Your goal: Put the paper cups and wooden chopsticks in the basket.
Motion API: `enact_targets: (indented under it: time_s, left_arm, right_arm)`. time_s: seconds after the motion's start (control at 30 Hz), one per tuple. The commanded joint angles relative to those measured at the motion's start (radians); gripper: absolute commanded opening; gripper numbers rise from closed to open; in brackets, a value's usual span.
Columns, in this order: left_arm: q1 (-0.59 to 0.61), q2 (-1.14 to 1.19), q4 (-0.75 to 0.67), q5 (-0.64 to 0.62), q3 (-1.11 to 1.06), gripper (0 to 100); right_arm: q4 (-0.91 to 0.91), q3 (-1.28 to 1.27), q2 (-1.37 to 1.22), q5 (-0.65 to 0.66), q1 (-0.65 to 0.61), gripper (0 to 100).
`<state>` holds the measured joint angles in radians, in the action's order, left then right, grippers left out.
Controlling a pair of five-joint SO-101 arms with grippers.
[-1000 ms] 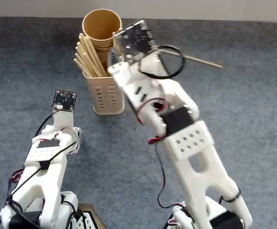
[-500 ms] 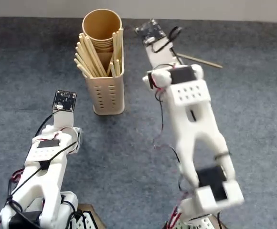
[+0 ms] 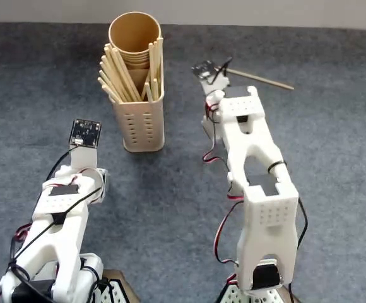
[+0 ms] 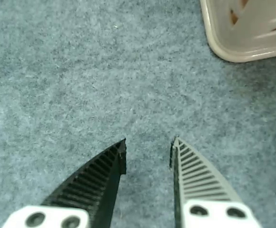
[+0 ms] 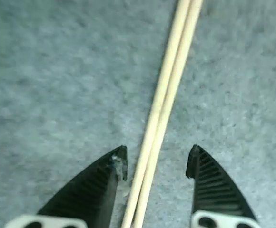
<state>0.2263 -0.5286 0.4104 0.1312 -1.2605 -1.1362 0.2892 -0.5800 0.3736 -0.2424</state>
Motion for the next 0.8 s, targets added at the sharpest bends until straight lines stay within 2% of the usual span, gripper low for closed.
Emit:
enact_targets:
  time_s: [0.0,0.2,0.27,0.33,0.57,0.77]
  left_arm:
    - [-0.016,-0.015,-0.011,0.005,0.004,18]
    - [-0.016,-0.015,-0.011,0.005,0.004,18]
    - [-0.016,-0.015,-0.011,0.005,0.004,18]
    - [-0.016,-0.015,-0.011,0.005,0.004,18]
    - [-0.016,-0.015,-0.012,0.005,0.004,18]
    - [-0.016,-0.015,-0.014,0.005,0.004,18]
  right_arm:
    - [0.001,0.045,-0.03,0.008,0.025,21.0]
    - [0.028,0.044,-0.094,0.008,0.025,20.0]
    - [0.028,0.044,-0.119,0.009,0.027,12.7]
    - [0.028,0.044,-0.139,0.008,0.028,0.0]
    - [-0.027,0.114,-0.114,-0.018,0.111,0.6]
    - [-0.173,0.306,0.154,-0.137,0.153,0.6]
